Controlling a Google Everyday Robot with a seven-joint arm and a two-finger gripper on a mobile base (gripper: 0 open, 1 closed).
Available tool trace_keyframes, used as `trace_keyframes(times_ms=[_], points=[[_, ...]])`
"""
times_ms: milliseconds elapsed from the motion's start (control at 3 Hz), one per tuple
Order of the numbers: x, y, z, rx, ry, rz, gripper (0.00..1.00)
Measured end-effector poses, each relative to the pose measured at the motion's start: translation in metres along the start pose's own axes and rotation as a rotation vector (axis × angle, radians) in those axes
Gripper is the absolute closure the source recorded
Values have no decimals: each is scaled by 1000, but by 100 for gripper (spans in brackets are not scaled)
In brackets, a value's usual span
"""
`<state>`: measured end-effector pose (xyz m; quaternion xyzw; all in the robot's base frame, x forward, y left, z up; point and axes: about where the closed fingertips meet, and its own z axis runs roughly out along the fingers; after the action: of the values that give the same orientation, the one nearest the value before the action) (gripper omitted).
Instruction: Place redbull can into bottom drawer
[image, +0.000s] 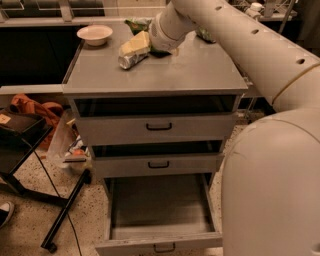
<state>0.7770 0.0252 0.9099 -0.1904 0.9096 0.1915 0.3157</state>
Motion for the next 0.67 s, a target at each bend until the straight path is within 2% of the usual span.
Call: trace_keyframes(times_ms=[333,667], points=[[-2,1,8,-7,8,26,0],[-20,11,30,-16,-11,74,0]])
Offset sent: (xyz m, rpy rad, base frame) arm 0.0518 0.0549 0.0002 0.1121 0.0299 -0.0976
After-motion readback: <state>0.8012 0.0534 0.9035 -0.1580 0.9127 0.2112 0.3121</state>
